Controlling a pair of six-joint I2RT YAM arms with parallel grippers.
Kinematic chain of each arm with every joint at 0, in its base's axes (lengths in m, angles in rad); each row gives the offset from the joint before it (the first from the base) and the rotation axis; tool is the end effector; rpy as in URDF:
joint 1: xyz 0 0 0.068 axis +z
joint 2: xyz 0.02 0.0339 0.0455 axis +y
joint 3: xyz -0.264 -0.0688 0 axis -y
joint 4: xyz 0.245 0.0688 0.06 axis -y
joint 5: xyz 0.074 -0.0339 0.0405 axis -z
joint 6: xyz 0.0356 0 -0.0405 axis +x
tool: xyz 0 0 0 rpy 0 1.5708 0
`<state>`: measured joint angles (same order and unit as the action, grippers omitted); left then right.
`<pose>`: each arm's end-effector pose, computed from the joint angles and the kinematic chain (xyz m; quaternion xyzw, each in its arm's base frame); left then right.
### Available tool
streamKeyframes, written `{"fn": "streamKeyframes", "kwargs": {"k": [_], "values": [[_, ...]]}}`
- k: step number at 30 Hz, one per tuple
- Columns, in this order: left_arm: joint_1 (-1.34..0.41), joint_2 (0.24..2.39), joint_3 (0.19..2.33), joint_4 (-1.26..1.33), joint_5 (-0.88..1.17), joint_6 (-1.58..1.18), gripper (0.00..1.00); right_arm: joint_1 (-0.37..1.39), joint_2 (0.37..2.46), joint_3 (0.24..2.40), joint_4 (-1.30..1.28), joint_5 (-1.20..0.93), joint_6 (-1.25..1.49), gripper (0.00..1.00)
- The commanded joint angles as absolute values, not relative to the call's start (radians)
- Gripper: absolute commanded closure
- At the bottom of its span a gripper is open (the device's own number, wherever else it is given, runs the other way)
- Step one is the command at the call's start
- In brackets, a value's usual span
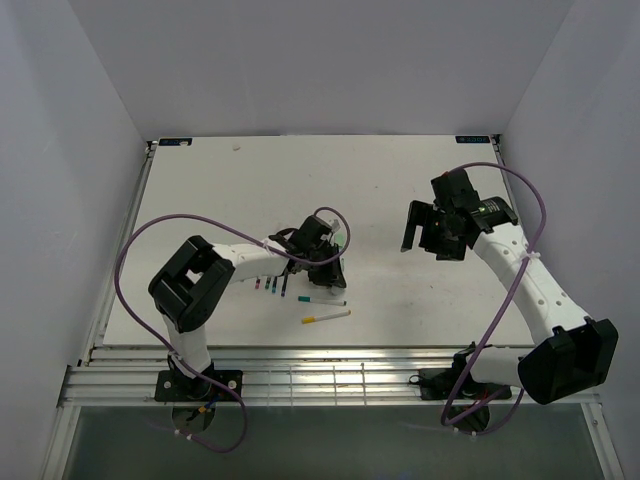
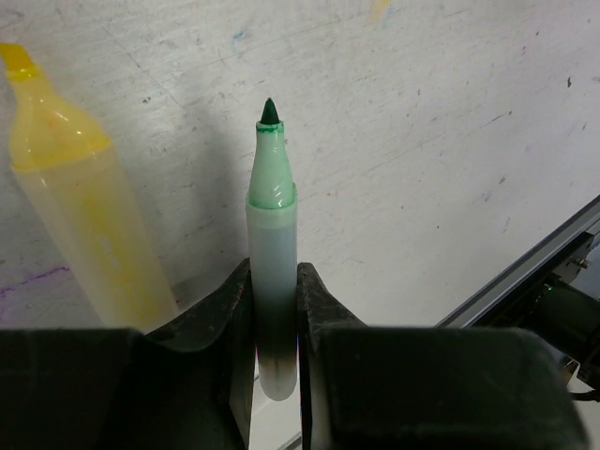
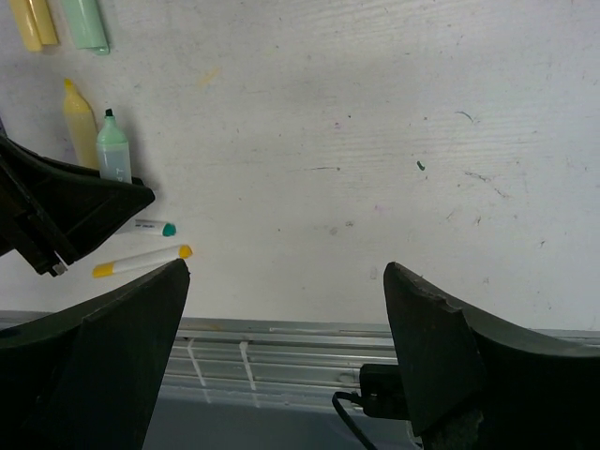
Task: Open the pen caps
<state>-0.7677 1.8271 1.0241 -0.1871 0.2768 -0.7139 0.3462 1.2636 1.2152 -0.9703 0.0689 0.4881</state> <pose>0.2520 -0.2568 0.1438 0.0650 0.9476 -0.2889 0.1200 0.2315 0.0809 0.3200 0.0775 0.9585 0.0801 0.2625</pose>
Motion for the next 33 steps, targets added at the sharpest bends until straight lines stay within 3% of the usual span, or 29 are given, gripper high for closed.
{"fn": "streamKeyframes", "kwargs": {"k": [1,12,26,33], "values": [[-0.769,1.827,1.068,-0.160,0.279,-0.692,0.73,0.339,1.230,1.203,-0.980,0.086,0.483,0.10],[-0.767,1.830,1.054,-0.183,0.235,-0.701,0.57,0.339,1.249,1.170,-0.974,0.069,0.511,0.10],[-0.769,1.757,1.058,-0.201,0.216,-0.670,0.53,0.318,1.304,1.166,-0.960,0.067,0.545,0.10],[-0.769,1.614,1.153,-0.271,0.167,-0.591,0.51,0.178,1.429,1.210,-0.894,0.135,0.627,0.10]]}}
